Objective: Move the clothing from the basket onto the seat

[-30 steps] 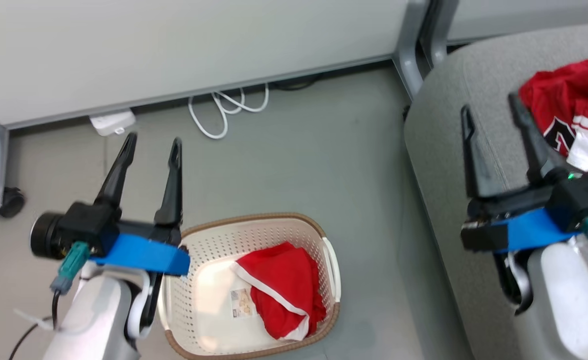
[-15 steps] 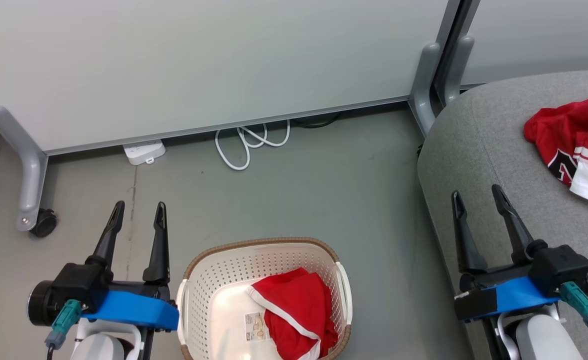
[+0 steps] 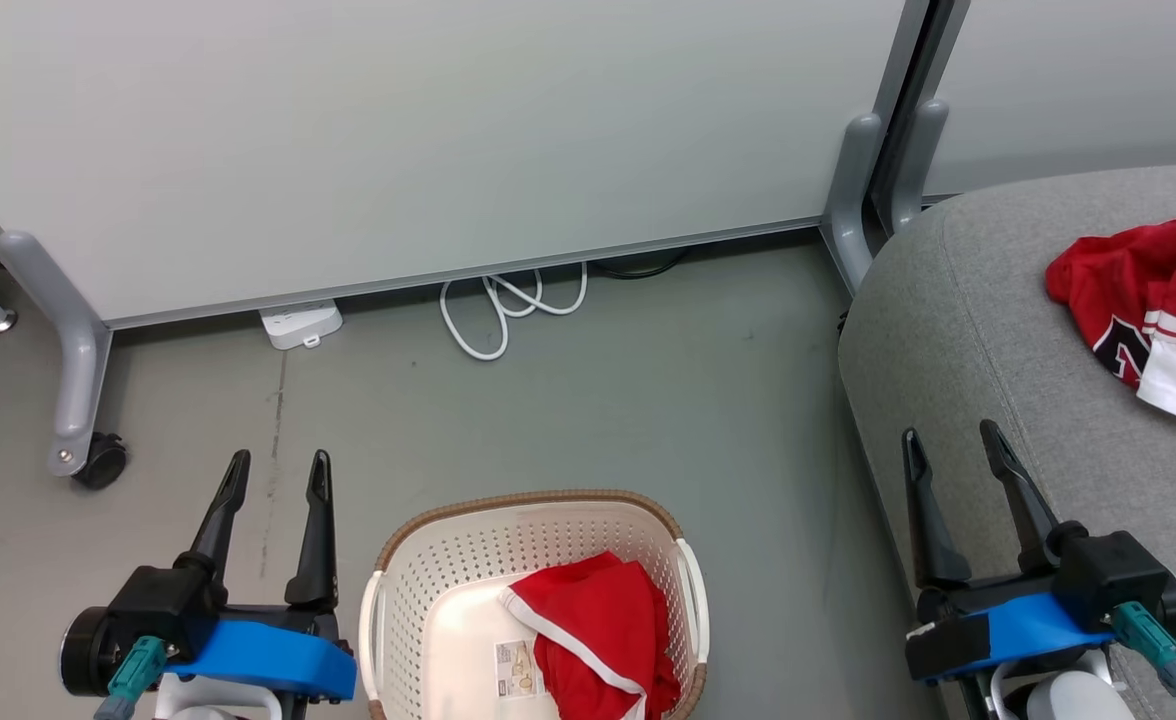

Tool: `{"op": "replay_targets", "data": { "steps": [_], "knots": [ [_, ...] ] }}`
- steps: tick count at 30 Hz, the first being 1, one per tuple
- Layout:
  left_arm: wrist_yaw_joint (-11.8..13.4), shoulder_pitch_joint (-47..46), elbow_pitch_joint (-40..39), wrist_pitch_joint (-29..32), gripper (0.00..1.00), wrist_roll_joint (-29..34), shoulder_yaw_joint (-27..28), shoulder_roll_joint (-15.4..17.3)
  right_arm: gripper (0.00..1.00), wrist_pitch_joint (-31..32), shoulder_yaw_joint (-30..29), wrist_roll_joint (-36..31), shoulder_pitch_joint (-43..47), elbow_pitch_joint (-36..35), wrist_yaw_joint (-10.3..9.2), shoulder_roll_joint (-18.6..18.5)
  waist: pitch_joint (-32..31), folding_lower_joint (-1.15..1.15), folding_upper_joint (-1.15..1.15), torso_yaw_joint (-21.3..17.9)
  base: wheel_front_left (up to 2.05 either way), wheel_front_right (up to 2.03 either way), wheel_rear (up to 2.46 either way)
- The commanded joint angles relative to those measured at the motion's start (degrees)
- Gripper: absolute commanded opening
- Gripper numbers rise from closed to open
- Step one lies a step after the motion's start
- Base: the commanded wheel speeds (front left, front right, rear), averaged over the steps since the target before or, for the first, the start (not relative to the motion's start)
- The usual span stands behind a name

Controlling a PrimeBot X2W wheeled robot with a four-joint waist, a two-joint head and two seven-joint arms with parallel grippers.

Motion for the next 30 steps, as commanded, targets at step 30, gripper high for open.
{"op": "replay_targets", "data": {
  "steps": [30],
  "knots": [
    [-2.74, -8.88, 9.32, -0.16, 1.00, 3.23, -5.74, -0.59, 1.00, -0.03, -0.29, -0.11, -3.35, -1.34, -0.06, 0.51, 5.35, 0.00, 0.00, -2.04, 0.00, 0.00, 0.00]
  ]
}}
